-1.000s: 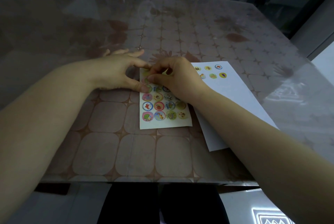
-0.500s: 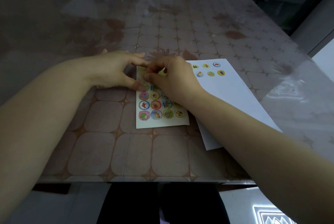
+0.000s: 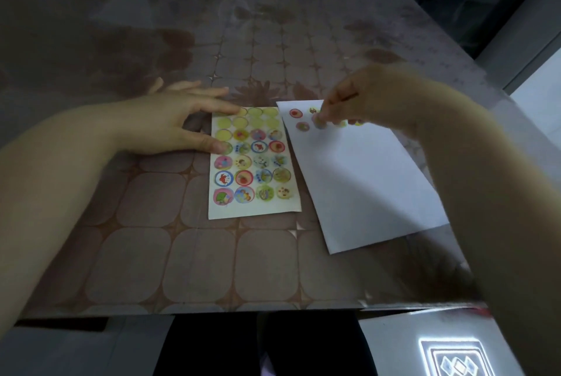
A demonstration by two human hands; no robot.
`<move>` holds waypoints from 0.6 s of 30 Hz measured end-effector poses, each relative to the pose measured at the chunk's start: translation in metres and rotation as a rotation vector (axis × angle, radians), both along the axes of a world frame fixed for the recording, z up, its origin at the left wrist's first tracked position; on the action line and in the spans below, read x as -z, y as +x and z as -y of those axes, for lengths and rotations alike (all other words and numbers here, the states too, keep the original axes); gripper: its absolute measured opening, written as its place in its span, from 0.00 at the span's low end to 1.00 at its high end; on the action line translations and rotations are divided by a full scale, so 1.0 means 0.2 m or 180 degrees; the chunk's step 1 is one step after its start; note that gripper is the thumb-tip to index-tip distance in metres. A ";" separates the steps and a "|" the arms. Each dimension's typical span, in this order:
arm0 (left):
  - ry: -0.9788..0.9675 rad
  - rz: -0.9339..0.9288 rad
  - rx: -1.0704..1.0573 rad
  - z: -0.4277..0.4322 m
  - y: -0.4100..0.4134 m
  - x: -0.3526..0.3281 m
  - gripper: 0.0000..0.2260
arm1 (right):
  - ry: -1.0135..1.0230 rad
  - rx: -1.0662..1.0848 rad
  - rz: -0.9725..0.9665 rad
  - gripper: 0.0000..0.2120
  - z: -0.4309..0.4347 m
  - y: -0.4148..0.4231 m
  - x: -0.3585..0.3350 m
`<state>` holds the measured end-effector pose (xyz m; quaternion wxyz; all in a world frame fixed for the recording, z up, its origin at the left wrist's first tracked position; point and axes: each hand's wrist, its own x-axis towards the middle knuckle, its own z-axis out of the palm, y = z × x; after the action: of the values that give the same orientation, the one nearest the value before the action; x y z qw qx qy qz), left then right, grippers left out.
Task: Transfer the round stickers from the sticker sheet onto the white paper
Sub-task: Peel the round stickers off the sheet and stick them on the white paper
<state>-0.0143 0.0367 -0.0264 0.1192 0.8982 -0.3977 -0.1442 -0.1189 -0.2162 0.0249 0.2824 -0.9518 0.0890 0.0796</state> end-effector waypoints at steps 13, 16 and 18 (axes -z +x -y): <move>-0.0320 0.0300 -0.0046 0.00 0.03 0.00 0.37 | 0.0557 0.0301 0.0143 0.05 -0.02 -0.02 0.17; -0.0344 0.0404 -0.0053 0.00 0.02 0.01 0.40 | 0.0440 0.0319 0.0135 0.05 -0.02 -0.02 0.18; -0.0373 0.0476 -0.0042 0.00 0.02 0.01 0.41 | 0.0369 0.0326 0.0147 0.06 -0.03 -0.01 0.18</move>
<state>-0.0097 0.0357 -0.0287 0.1424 0.9006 -0.4073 -0.0525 -0.1215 -0.2110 -0.0116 0.3427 -0.9297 0.1262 0.0481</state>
